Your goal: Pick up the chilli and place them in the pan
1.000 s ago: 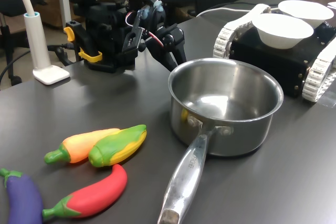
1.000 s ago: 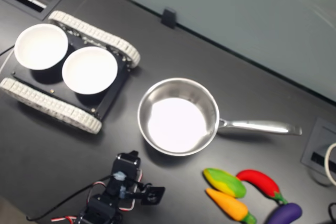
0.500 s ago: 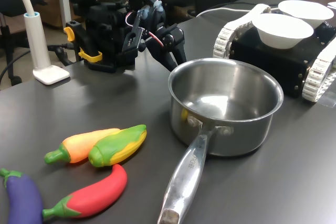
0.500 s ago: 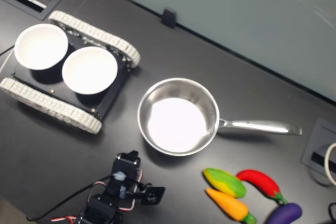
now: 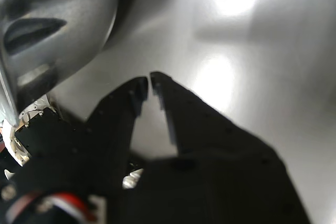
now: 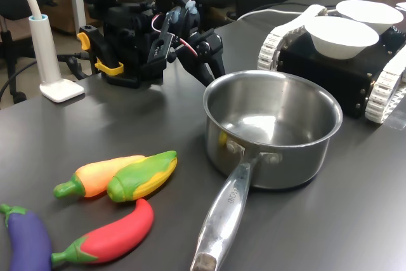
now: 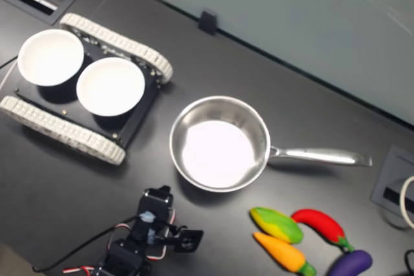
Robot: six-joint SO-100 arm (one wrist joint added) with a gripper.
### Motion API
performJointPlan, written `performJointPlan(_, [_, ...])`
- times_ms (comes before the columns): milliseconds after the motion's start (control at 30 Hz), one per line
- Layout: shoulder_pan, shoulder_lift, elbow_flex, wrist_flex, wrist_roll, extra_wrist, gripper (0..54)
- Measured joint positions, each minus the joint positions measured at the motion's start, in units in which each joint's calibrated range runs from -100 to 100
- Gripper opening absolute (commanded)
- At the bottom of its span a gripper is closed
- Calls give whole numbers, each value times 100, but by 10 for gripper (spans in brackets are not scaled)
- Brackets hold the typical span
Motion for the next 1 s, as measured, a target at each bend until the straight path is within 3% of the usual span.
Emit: performJointPlan(1000, [-154,0,0,0,59,0,1])
